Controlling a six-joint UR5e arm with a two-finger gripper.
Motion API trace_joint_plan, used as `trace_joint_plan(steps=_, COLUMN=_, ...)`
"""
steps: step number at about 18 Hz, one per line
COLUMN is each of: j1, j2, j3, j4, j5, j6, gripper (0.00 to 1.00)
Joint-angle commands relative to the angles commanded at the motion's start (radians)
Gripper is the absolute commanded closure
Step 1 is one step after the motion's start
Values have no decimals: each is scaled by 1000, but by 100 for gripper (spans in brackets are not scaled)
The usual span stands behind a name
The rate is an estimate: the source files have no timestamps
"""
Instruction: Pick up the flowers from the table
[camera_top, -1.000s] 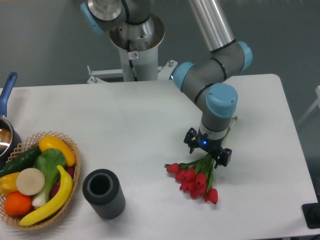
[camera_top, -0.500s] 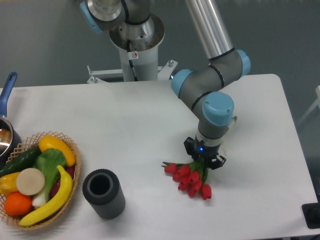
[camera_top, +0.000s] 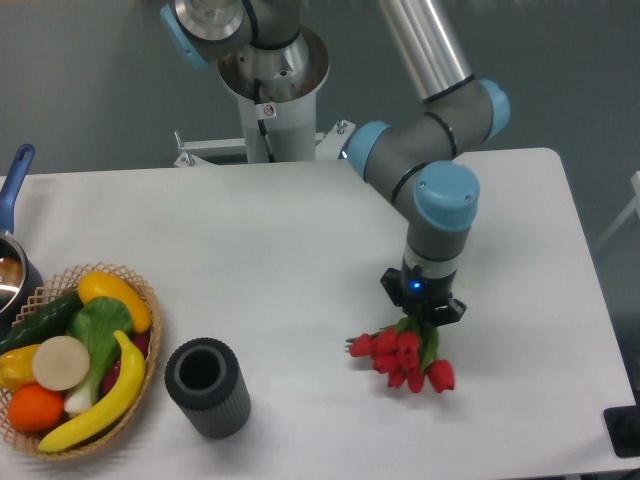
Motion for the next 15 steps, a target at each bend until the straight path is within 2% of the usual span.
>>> trace_joint_plan(steps=4, j1=2, j2=9, j3=41, j4=-20, j5=-2, j6=0, gripper=98)
trace_joint_plan(steps=7, j1=-3, j2=12, j3=80, j4=-64, j5=0, j6=6, gripper=96)
trace_joint_plan(steps=12, j1=-3, j2=23, j3=83, j4=-80, j5=5, j6=8, gripper=95)
trace_joint_plan(steps=15, j1=-3, j2=32, j3=83, j4=-124, j5=46, j6=40, gripper=95)
